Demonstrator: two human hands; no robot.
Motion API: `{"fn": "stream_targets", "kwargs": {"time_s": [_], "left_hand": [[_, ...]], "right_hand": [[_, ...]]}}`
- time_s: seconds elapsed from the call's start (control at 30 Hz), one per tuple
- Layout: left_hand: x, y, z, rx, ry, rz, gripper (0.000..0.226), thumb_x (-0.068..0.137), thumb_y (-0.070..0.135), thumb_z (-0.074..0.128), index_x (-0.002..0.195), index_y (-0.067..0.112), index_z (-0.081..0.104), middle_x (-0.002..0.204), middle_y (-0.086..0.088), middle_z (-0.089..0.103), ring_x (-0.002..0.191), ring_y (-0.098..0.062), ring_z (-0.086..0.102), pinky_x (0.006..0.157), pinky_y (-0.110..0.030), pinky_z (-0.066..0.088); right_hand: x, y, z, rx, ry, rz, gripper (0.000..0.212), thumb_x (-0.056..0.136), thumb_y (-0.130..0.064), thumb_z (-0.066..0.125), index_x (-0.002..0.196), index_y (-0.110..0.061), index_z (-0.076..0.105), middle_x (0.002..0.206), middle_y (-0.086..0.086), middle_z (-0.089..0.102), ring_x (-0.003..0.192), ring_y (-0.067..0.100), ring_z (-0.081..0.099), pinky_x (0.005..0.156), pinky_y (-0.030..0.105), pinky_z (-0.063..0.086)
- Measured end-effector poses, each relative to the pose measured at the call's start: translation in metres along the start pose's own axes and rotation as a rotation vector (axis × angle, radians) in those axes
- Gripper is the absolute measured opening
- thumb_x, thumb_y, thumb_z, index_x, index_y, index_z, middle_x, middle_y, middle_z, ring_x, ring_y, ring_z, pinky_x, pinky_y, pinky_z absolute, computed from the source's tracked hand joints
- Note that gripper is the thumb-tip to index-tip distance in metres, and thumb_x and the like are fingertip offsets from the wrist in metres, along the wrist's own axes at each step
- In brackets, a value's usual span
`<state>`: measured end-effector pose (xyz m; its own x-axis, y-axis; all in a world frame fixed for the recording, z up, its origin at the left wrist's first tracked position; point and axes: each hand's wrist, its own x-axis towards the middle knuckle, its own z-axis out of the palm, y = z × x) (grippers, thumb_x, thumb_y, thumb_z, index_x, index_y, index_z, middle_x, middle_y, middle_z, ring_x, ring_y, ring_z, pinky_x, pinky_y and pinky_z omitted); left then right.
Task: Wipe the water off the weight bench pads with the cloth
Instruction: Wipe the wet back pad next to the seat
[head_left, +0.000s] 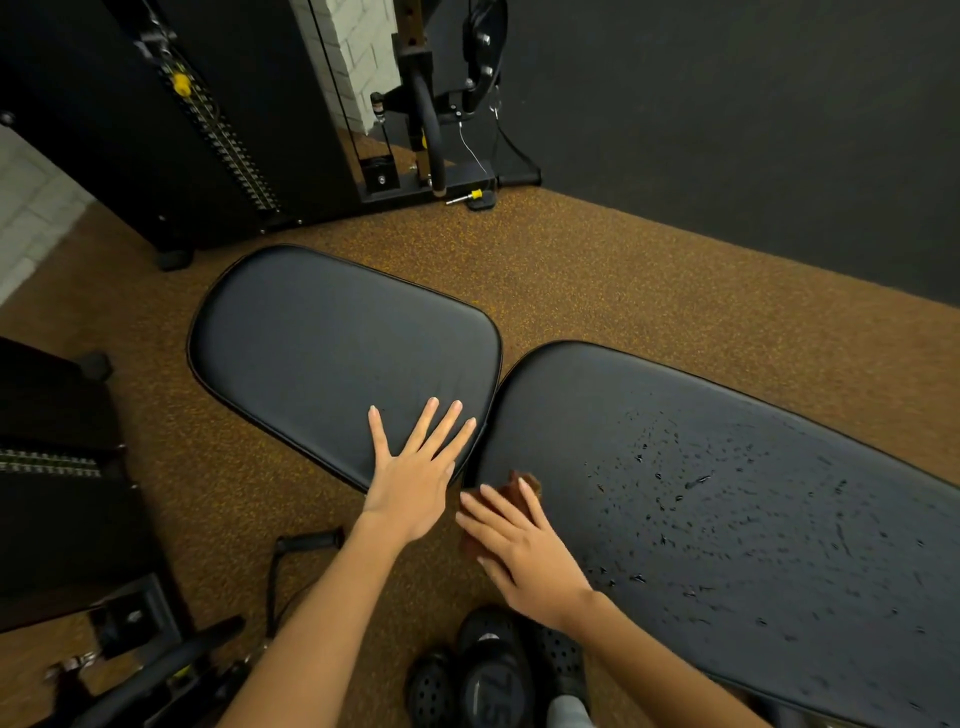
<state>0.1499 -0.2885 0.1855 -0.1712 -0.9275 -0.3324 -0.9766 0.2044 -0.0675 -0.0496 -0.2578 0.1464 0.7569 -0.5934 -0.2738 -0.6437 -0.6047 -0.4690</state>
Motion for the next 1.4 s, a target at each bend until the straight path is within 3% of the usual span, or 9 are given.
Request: {"fn": "stream_targets", "kwargs": {"time_s": [0.2,0.33,0.5,0.67,0.73,0.87,1.1,1.27,1.4], "left_hand": [[0.001,-0.002,-0.001,-0.036,-0.011,0.013,0.061,0.102,0.028,0.023,0.147,0.028,-0.018,0.154,0.002,-0.026,0.142,-0.022,-0.025,0.099,-0.077,-0.012],[0.0,-0.003,0.001,-0.035,0.019,0.008,0.063,0.1,0.028,0.033,0.15,0.027,-0.006,0.158,0.002,-0.012,0.145,-0.023,-0.014,0.099,-0.078,-0.007],[0.0,0.0,-0.002,-0.009,-0.027,0.009,0.061,0.102,0.028,0.022,0.148,0.027,-0.02,0.155,0.002,-0.028,0.142,-0.022,-0.026,0.098,-0.077,-0.011],[0.0,-0.002,-0.002,-0.048,-0.022,0.007,0.063,0.101,0.026,0.028,0.147,0.027,-0.015,0.156,0.003,-0.02,0.144,-0.022,-0.022,0.098,-0.078,-0.012],[0.001,-0.001,-0.004,-0.05,-0.049,0.006,0.062,0.102,0.025,0.025,0.145,0.028,-0.019,0.155,0.003,-0.025,0.142,-0.022,-0.026,0.097,-0.077,-0.014],[0.001,0.001,-0.009,-0.047,-0.077,-0.004,0.062,0.102,0.025,0.023,0.144,0.027,-0.024,0.153,0.003,-0.03,0.141,-0.022,-0.029,0.098,-0.077,-0.014],[0.001,0.001,-0.011,-0.04,-0.09,-0.005,0.062,0.103,0.025,0.022,0.142,0.028,-0.025,0.154,0.003,-0.03,0.141,-0.021,-0.03,0.098,-0.076,-0.016],[-0.001,0.004,-0.007,-0.056,-0.044,-0.029,0.064,0.101,0.023,0.028,0.145,0.028,-0.019,0.157,0.003,-0.022,0.143,-0.022,-0.024,0.1,-0.076,-0.013],[-0.001,0.019,-0.013,-0.135,-0.065,-0.107,0.062,0.101,0.023,0.027,0.15,0.026,-0.011,0.158,0.003,-0.02,0.144,-0.023,-0.022,0.105,-0.072,-0.01]], "right_hand": [[-0.025,0.037,-0.016,-0.107,-0.095,-0.212,0.055,0.095,-0.034,0.041,0.149,-0.038,0.031,0.16,-0.015,0.016,0.149,0.01,0.001,0.118,0.046,-0.009],[-0.001,0.057,-0.035,-0.166,0.074,-0.024,0.055,0.094,-0.033,0.036,0.149,-0.033,0.033,0.159,-0.009,0.024,0.149,0.017,0.015,0.119,0.047,0.001],[0.042,0.04,-0.039,0.019,0.225,0.213,0.049,0.102,-0.023,0.04,0.15,-0.024,0.033,0.159,-0.005,0.024,0.149,0.017,0.014,0.12,0.042,-0.009],[0.02,0.005,-0.034,0.239,0.172,0.138,0.039,0.102,-0.026,0.039,0.138,-0.012,0.048,0.144,0.004,0.05,0.143,0.017,0.031,0.122,0.046,0.009],[0.002,-0.002,-0.031,0.161,0.063,0.052,0.043,0.101,-0.031,0.035,0.139,-0.016,0.047,0.149,0.0,0.044,0.147,0.014,0.02,0.122,0.047,0.006],[-0.032,0.008,-0.012,0.004,-0.066,-0.062,0.053,0.1,-0.031,0.039,0.151,-0.033,0.025,0.162,-0.013,0.007,0.149,0.01,-0.008,0.117,0.042,-0.015],[0.009,0.037,-0.023,-0.177,0.175,0.176,0.054,0.099,-0.038,0.032,0.151,-0.025,0.029,0.16,-0.001,0.023,0.149,0.024,0.015,0.117,0.049,0.008],[0.044,0.026,-0.031,0.007,0.238,0.368,0.057,0.097,-0.037,0.021,0.151,-0.019,0.031,0.158,0.001,0.025,0.148,0.026,0.015,0.119,0.045,-0.009],[0.027,0.03,-0.024,0.038,0.211,0.17,0.053,0.1,-0.032,0.036,0.152,-0.023,0.029,0.16,-0.006,0.018,0.149,0.018,0.009,0.118,0.038,-0.017]]}}
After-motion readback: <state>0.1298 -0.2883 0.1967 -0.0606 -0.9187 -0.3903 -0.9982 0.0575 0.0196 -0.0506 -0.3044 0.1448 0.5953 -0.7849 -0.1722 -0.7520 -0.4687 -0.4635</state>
